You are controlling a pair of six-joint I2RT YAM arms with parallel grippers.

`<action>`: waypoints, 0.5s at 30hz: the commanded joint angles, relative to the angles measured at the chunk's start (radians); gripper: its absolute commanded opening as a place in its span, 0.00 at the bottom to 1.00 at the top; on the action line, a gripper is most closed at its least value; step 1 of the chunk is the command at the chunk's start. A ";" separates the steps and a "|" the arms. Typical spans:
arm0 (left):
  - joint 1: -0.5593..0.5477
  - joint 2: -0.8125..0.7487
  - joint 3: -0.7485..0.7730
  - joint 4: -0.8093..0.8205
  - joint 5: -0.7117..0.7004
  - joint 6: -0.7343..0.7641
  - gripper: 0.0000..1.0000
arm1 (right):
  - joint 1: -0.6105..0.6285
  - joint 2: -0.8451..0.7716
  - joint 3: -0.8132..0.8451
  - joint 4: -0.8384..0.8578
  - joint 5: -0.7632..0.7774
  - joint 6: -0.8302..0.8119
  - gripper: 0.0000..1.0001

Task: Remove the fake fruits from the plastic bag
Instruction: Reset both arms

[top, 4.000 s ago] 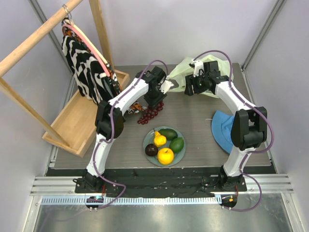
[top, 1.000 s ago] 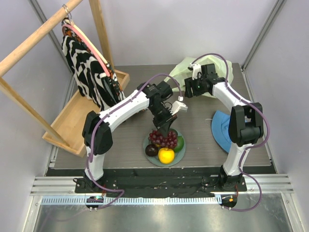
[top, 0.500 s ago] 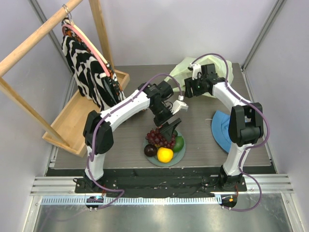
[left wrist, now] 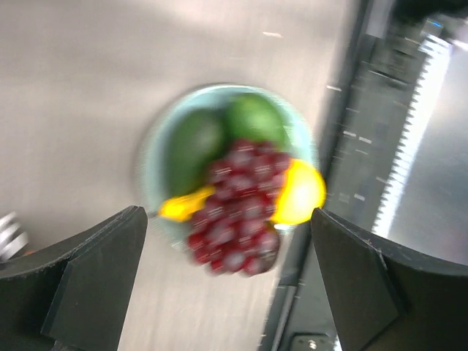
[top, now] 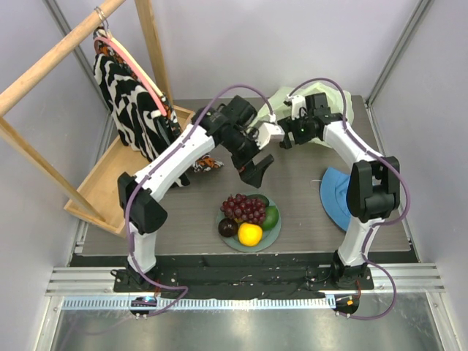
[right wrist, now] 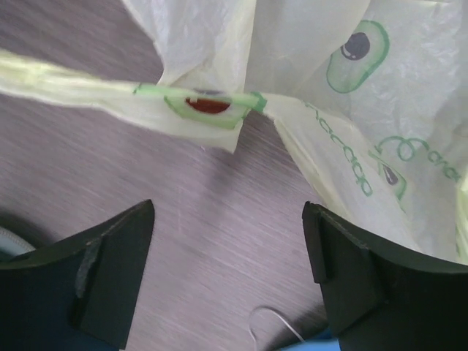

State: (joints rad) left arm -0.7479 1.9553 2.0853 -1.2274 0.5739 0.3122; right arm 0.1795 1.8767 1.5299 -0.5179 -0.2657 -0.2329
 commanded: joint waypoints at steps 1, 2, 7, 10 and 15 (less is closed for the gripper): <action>0.057 -0.116 -0.014 0.112 -0.245 -0.062 1.00 | 0.003 -0.145 0.045 -0.111 0.069 -0.089 0.99; 0.061 -0.130 -0.043 0.150 -0.357 -0.077 1.00 | 0.002 -0.155 0.055 -0.128 0.109 -0.082 1.00; 0.067 -0.232 -0.093 0.147 -0.431 -0.039 1.00 | 0.002 -0.261 0.043 -0.183 0.125 -0.010 1.00; 0.070 -0.329 -0.192 0.149 -0.407 -0.024 1.00 | 0.002 -0.322 -0.019 -0.182 0.117 0.061 1.00; 0.142 -0.456 -0.448 0.144 -0.369 -0.039 1.00 | 0.000 -0.370 -0.111 -0.202 0.151 0.064 1.00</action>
State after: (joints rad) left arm -0.6651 1.5883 1.7809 -1.0908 0.1913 0.2729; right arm 0.1795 1.5394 1.4799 -0.6868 -0.1532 -0.2005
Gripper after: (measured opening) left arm 0.996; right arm 0.996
